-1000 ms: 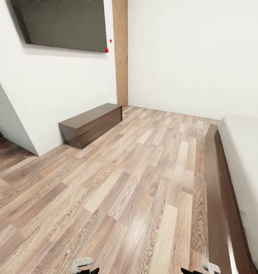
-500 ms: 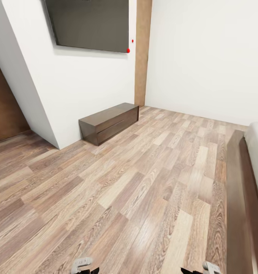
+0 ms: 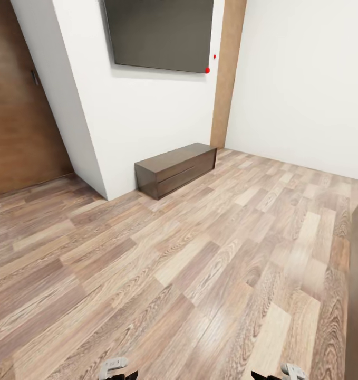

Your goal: In the bedroom, move the book from the bed onto either nightstand, and place the two sandals side by side next to the bed.

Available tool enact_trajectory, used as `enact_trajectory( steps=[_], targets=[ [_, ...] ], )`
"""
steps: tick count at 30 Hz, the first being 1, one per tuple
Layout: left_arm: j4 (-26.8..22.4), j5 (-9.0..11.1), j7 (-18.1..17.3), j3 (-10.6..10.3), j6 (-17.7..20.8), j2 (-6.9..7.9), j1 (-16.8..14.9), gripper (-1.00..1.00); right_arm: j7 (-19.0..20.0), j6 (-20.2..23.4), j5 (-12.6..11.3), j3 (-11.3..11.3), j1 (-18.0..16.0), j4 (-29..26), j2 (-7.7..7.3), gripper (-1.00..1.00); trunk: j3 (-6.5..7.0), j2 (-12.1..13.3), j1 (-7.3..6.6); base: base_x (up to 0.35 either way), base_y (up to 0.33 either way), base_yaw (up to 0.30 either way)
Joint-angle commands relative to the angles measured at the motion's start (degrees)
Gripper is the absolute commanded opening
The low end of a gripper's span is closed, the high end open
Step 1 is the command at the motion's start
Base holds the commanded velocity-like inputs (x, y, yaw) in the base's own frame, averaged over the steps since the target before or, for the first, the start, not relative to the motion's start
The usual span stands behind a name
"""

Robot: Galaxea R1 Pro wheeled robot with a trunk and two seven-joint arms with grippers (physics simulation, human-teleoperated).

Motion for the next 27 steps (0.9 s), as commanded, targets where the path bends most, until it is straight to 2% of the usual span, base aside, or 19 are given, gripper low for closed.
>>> enact_trajectory(
  steps=[1, 14, 24, 27],
  targets=[
    [0.1, -0.6, -0.1, 0.5, -0.2, 0.01, 0.0, 1.00, 0.3, 0.4, 0.3, -0.5, 0.0, -0.1, 0.02, 1.00, -0.05, 0.0, -0.01, 0.000, 0.000, 0.292],
    [0.0, -0.6, -0.1, 0.5, -0.2, 0.01, 0.0, 1.00, 0.4, 0.3, 0.3, -0.5, 0.0, -0.1, 0.02, 1.00, -0.05, 0.0, -0.01, 0.000, 0.000, 0.278],
    [0.0, -0.6, -0.1, 0.5, -0.2, 0.01, 0.0, 1.00, 0.4, 0.3, 0.3, -0.5, 0.0, -0.1, -0.01, 1.00, 2.17, 0.1, -0.27, 0.000, 0.000, 0.044],
    [0.0, -0.6, -0.1, 0.5, -0.2, 0.01, 0.0, 1.00, 0.5, 0.3, 0.3, -0.5, 0.0, -0.1, -0.01, 1.00, 2.71, 1.3, -0.93, 0.000, 0.000, 0.002]
  ],
)
